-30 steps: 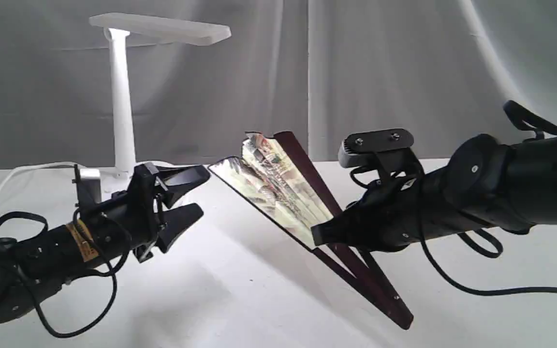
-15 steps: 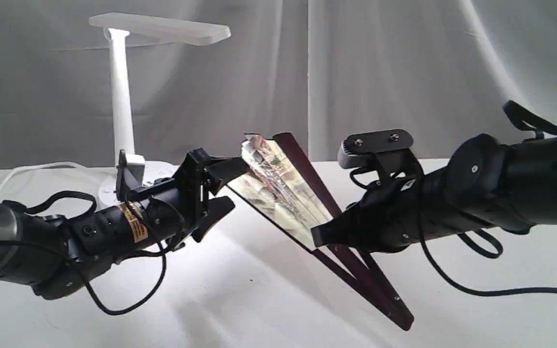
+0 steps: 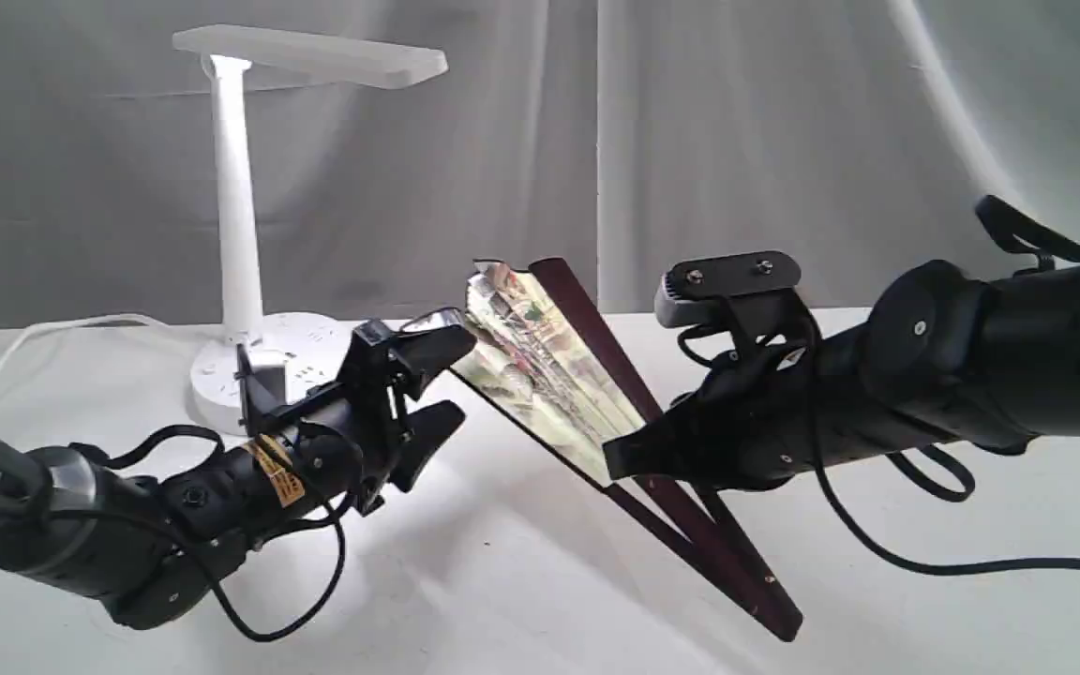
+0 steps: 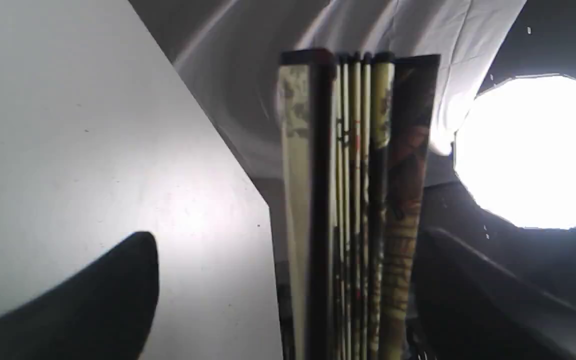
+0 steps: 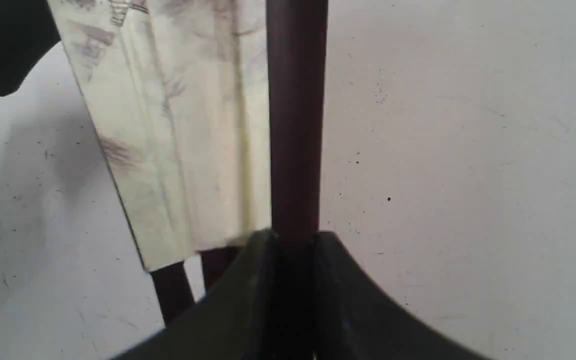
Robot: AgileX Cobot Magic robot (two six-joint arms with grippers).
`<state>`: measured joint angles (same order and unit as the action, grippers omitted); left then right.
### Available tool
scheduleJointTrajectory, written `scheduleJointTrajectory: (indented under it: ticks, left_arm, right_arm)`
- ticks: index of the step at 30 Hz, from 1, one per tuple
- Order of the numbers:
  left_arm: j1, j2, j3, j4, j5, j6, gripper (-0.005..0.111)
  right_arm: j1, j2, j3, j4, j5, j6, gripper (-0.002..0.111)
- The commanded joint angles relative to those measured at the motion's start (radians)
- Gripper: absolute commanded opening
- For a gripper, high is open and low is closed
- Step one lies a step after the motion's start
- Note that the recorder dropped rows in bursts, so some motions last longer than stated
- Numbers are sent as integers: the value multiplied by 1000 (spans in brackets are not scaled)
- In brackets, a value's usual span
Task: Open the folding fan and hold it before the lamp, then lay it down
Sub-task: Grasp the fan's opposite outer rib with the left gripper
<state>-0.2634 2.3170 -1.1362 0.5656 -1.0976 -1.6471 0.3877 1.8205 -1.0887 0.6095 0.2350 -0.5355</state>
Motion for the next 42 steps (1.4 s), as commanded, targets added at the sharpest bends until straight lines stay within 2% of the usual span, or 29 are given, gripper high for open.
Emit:
scheduleJointTrajectory:
  ticks: [1,5,8,18,29,35,42]
  left_arm:
    - [-5,17,-56,50,-21,-58,71]
    - [-5,36,-91,52,20,-80,70]
    - [-5,43,-100,52,71,-80,66]
    - [-5,57,-102,36,37,-80,30]
    - [-5,57,-102,51,17,-80,1]
    - [-5,57,-102,58,17,-82,0]
    - [-5,57,-102,83,22,-186,0]
  right_arm:
    - [0,-13,-8,7,-3,-9,0]
    - [0,-13,-8,7,-3,-14,0]
    - [0,-13,-8,7,-5,-14,0]
    - [0,-13,-8,7,-9,-14,0]
    - [0,-13,-8,7,-9,-14,0]
    - [0,-13,-8,19,-8,-14,0]
    - [0,-13,-8,42,-6,-14,0]
